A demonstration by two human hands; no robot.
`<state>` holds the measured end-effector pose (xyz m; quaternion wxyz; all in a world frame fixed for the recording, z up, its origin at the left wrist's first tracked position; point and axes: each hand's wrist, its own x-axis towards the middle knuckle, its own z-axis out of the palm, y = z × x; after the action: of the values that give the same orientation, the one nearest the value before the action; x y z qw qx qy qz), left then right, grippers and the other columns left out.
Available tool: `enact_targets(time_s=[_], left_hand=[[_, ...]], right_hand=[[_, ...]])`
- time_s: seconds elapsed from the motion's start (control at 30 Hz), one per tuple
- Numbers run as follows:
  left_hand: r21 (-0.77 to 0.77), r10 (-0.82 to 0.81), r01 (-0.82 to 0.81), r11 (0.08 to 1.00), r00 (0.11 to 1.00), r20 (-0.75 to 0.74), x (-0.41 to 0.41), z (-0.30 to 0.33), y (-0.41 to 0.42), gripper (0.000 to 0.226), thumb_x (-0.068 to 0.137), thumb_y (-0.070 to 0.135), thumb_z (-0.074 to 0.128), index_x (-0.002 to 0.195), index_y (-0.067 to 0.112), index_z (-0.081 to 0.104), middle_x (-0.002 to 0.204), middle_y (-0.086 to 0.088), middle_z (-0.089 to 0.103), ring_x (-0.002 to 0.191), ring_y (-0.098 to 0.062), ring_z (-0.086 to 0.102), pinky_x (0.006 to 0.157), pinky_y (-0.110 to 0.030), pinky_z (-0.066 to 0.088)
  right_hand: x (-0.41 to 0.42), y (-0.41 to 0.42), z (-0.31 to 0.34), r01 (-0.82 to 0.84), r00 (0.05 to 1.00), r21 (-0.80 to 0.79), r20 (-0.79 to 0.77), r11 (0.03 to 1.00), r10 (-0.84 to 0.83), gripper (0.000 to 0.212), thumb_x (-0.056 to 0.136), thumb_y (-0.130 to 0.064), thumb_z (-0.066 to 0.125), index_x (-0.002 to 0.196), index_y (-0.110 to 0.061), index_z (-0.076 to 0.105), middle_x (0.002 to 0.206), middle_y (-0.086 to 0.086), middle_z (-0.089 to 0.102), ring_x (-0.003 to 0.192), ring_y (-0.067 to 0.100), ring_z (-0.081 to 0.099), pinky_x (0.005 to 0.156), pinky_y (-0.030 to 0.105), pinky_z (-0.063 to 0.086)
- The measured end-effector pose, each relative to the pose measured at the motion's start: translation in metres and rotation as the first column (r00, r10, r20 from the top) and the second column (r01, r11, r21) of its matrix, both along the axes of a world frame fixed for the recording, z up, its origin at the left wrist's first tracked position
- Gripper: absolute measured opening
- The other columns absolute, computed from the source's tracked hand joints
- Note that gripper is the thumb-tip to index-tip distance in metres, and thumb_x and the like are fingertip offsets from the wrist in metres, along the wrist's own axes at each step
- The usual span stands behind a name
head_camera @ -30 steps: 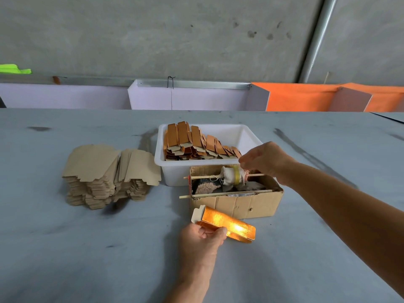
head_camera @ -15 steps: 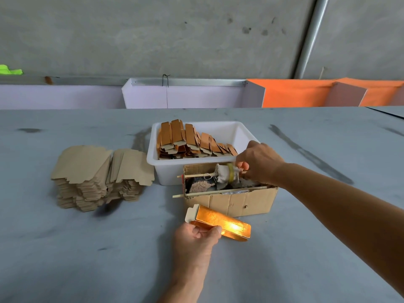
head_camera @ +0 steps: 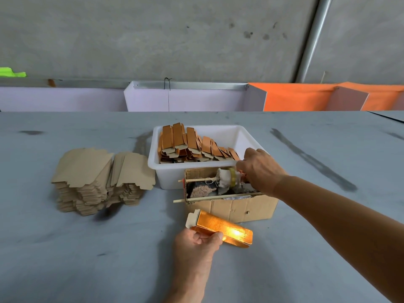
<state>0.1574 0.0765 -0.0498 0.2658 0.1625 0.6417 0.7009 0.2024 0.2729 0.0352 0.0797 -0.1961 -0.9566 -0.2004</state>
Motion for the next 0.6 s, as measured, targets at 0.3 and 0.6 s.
enact_targets(time_s=[0.3,0.6], left_hand=[[-0.007,0.006,-0.006,1.000,1.000,0.019,-0.0001,0.0028,-0.0004,0.015,0.074,-0.007,0.071,0.067,0.006,0.066,0.060,-0.006,0.071,0.055,-0.015,0.068,0.055,-0.022,0.055],[-0.019,0.013,-0.013,1.000,1.000,0.002,-0.0003,0.0039,-0.0012,0.016,0.073,-0.006,0.072,0.066,0.007,0.066,0.060,-0.007,0.070,0.056,-0.017,0.069,0.055,-0.024,0.055]], right_hand=[[0.0022,0.0060,-0.0005,-0.060,0.996,0.083,0.068,0.995,0.054,0.031,0.089,-0.004,0.050,0.118,-0.017,0.050,0.102,0.003,0.063,0.098,0.021,0.048,0.082,0.030,0.035],[-0.0011,0.0028,-0.0039,-0.039,0.999,0.092,0.028,0.995,0.036,0.026,0.089,0.002,0.049,0.113,-0.008,0.047,0.094,0.008,0.057,0.069,0.020,0.032,0.073,0.026,0.030]])
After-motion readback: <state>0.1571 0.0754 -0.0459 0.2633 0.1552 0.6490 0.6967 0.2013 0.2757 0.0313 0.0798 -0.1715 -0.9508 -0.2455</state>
